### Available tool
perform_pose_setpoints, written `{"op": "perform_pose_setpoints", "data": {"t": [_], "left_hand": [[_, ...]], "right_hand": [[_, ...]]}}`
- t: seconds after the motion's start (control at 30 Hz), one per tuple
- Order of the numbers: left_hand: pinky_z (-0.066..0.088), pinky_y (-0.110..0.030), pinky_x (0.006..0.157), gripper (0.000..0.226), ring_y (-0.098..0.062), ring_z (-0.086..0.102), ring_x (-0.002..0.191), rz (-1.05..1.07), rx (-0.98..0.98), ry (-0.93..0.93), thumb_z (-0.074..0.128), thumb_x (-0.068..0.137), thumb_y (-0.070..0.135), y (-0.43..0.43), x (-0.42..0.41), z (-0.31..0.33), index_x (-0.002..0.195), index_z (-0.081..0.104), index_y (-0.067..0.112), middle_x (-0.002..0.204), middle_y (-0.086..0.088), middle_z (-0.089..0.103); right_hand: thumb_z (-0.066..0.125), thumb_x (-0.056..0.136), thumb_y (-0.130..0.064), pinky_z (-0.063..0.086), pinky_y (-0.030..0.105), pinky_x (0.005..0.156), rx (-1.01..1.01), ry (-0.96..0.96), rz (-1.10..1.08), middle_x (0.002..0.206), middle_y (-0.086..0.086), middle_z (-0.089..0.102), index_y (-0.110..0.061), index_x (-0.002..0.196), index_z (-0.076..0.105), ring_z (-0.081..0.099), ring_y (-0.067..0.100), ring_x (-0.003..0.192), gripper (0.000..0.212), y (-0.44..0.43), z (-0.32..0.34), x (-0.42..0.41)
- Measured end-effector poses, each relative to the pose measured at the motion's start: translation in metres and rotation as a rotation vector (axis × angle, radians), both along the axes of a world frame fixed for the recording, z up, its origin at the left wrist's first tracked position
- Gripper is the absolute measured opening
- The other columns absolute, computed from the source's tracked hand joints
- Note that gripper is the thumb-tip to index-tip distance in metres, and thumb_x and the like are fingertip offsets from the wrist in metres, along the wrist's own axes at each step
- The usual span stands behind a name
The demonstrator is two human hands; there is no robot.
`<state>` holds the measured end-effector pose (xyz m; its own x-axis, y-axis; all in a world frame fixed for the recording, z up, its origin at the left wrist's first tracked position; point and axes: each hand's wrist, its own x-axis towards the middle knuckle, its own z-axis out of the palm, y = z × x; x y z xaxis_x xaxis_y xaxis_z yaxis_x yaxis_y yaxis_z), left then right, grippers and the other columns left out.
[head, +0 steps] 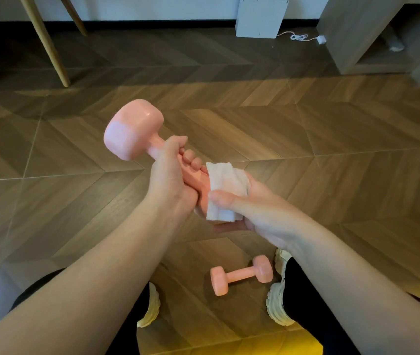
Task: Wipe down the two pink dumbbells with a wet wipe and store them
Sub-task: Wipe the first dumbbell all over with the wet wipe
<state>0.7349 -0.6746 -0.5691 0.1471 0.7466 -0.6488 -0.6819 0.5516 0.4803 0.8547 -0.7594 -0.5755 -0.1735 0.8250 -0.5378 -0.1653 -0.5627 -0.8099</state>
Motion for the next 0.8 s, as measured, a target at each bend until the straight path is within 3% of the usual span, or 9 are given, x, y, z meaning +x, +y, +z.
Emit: {"op": "perform_pose_setpoints", "data": {"t": [0.1, 0.2, 0.33, 0.5, 0.6, 0.8], "left_hand": [[0.036, -0.022, 0.046, 0.033, -0.009, 0.032, 0.038, -0.02, 0.016, -0.001, 0.055, 0.093, 0.014, 0.003, -0.002, 0.0, 0.069, 0.034, 0.021, 0.046, 0.008, 0.031], [0.035, -0.024, 0.048, 0.032, -0.009, 0.032, 0.038, -0.019, 0.003, 0.008, 0.054, 0.092, 0.013, 0.003, -0.003, -0.001, 0.069, 0.034, 0.021, 0.046, 0.008, 0.031], [0.035, -0.023, 0.048, 0.032, -0.009, 0.031, 0.038, -0.031, -0.004, 0.023, 0.054, 0.093, 0.014, 0.004, -0.004, -0.003, 0.069, 0.034, 0.021, 0.046, 0.008, 0.031], [0.035, -0.023, 0.048, 0.031, -0.009, 0.032, 0.039, -0.042, 0.011, 0.042, 0.054, 0.093, 0.015, 0.002, -0.002, -0.003, 0.07, 0.034, 0.02, 0.046, 0.008, 0.031], [0.037, -0.021, 0.046, 0.03, -0.01, 0.031, 0.04, -0.068, 0.046, 0.06, 0.055, 0.093, 0.015, 0.0, 0.0, -0.003, 0.071, 0.035, 0.02, 0.048, 0.007, 0.031], [0.037, -0.018, 0.045, 0.031, -0.01, 0.031, 0.039, -0.064, 0.042, 0.028, 0.055, 0.092, 0.014, 0.003, 0.0, 0.0, 0.069, 0.034, 0.021, 0.047, 0.007, 0.031]], "right_hand": [[0.062, 0.083, -0.047, 0.059, 0.041, 0.079, -0.003, 0.055, -0.058, 0.124, 0.021, 0.065, -0.017, 0.134, 0.048, 0.068, 0.031, 0.107, 0.061, -0.002, 0.003, 0.004], [0.055, 0.083, -0.054, 0.058, 0.045, 0.078, -0.06, 0.078, -0.086, 0.124, 0.024, 0.064, -0.012, 0.134, 0.049, 0.065, 0.037, 0.112, 0.066, -0.003, -0.001, 0.001], [0.062, 0.086, -0.054, 0.058, 0.048, 0.082, -0.073, 0.085, -0.052, 0.129, 0.024, 0.06, -0.014, 0.133, 0.05, 0.06, 0.041, 0.118, 0.063, -0.005, -0.001, 0.0], [0.066, 0.086, -0.039, 0.058, 0.046, 0.082, -0.016, 0.013, -0.022, 0.126, 0.025, 0.061, -0.013, 0.13, 0.053, 0.061, 0.039, 0.117, 0.053, -0.006, 0.001, 0.0], [0.067, 0.09, -0.038, 0.056, 0.053, 0.087, -0.029, 0.009, -0.068, 0.129, 0.03, 0.056, -0.011, 0.13, 0.053, 0.058, 0.044, 0.119, 0.05, -0.005, 0.0, -0.005], [0.07, 0.082, -0.04, 0.056, 0.046, 0.086, -0.03, 0.172, -0.035, 0.13, 0.022, 0.061, -0.013, 0.136, 0.047, 0.06, 0.038, 0.12, 0.065, -0.004, 0.004, 0.006]]}}
